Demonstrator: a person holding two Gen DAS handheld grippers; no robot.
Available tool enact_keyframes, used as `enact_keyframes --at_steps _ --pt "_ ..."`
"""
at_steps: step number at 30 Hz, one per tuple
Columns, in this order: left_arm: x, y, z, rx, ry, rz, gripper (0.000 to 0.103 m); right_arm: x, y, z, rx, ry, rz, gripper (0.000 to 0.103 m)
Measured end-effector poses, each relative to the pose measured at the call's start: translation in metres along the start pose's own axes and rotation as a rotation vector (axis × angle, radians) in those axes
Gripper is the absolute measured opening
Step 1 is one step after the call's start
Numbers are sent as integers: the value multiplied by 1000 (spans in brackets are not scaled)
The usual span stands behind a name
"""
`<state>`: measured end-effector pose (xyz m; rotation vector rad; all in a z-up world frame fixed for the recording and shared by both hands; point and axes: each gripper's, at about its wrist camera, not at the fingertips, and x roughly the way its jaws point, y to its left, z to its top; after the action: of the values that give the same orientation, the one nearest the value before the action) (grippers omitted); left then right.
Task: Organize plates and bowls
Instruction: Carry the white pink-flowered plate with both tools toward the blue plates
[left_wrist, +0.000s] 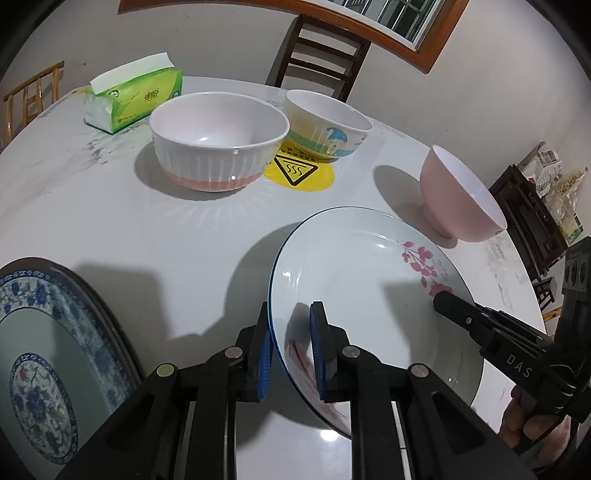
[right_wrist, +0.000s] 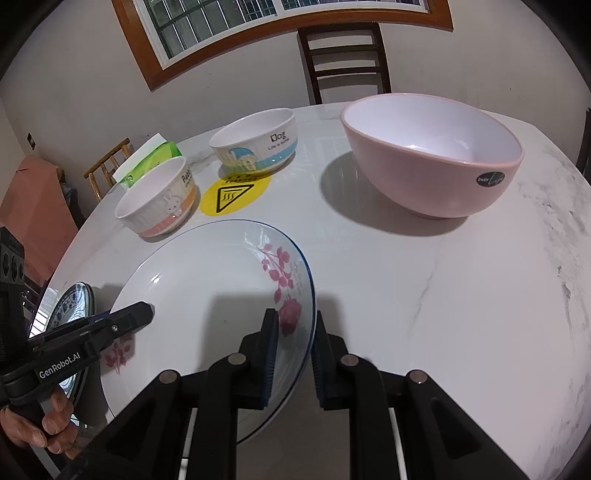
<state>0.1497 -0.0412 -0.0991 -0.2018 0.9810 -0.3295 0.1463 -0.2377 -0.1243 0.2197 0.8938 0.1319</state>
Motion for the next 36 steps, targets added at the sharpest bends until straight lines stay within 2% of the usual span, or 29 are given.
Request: enact_keyframes --at_steps 18,36 --pt "-52 28 -10 -48 -55 30 15 -25 45 -4 -71 -28 47 17" --pt "-119 92 -22 -121 -119 109 15 -27 131 -2 -169 -37 150 17"
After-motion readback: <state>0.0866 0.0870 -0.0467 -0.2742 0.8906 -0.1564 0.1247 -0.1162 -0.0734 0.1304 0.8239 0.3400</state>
